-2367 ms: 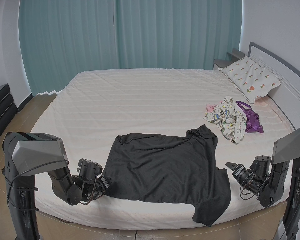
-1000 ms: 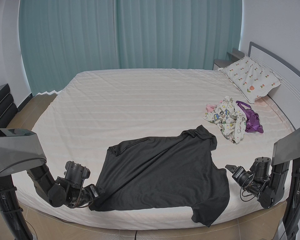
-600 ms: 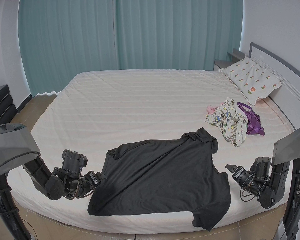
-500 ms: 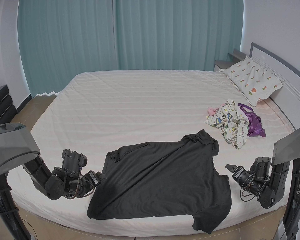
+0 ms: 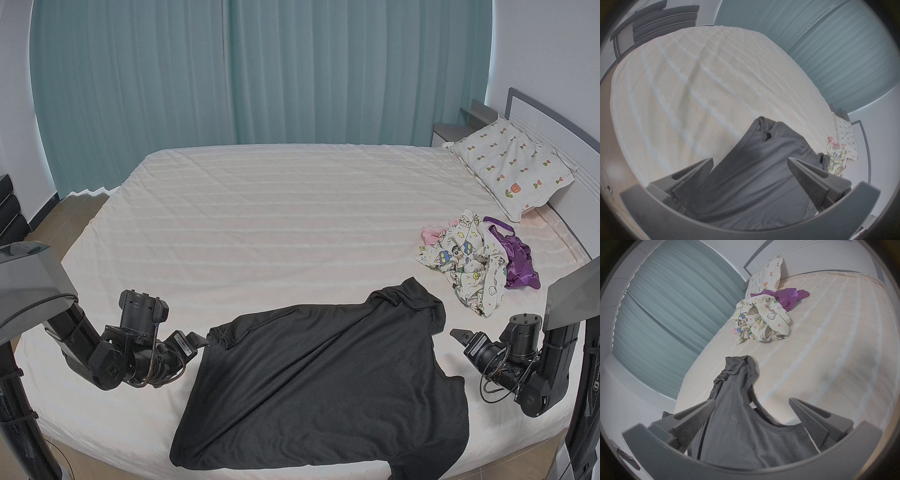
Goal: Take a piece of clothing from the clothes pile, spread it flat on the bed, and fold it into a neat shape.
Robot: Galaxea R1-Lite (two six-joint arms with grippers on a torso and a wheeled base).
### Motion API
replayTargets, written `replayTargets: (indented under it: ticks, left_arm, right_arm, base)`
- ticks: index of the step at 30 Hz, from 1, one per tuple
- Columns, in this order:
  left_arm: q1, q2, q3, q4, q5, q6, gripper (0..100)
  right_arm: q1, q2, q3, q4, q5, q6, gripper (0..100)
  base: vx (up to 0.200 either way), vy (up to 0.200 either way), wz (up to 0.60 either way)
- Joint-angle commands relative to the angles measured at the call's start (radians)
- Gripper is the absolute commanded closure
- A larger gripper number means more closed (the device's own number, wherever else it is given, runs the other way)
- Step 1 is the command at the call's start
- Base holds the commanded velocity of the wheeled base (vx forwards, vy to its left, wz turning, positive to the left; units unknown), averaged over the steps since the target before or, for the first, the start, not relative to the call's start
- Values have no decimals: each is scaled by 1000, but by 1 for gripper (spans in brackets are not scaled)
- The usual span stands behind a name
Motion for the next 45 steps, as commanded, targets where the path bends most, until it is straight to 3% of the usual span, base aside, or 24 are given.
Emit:
replayTargets:
  ticks: [1,9,18,25,32,33,40,45]
  left_arm:
    - [7,43,-65,3,7,-10,0]
    - [7,196,-271,32,13,-5,0]
    - [-18,357,-567,195,36,5,0]
    - [-48,393,-596,202,40,71,0]
    - [-79,432,-599,199,119,153,0]
    - [-80,434,-601,195,123,154,100]
    - [-71,432,-630,198,186,154,100]
    - [-15,432,-683,193,214,156,100]
  right_arm:
    - [2,-1,0,-10,1,0,0]
    - [12,-1,0,-10,-3,0,0]
    - [11,5,-4,-10,-4,2,0]
    - [5,8,-9,-10,-4,2,0]
    - [2,10,-11,-10,-1,2,0]
    - [2,10,-11,-10,-1,2,0]
    - [0,10,-11,-10,1,3,0]
    - [0,10,-12,-10,-1,2,0]
  base:
    - [0,0,0]
    - [0,0,0]
    - [0,0,0]
    - [0,0,0]
    - [0,0,0]
    - [0,0,0]
    - [0,0,0]
    - [0,0,0]
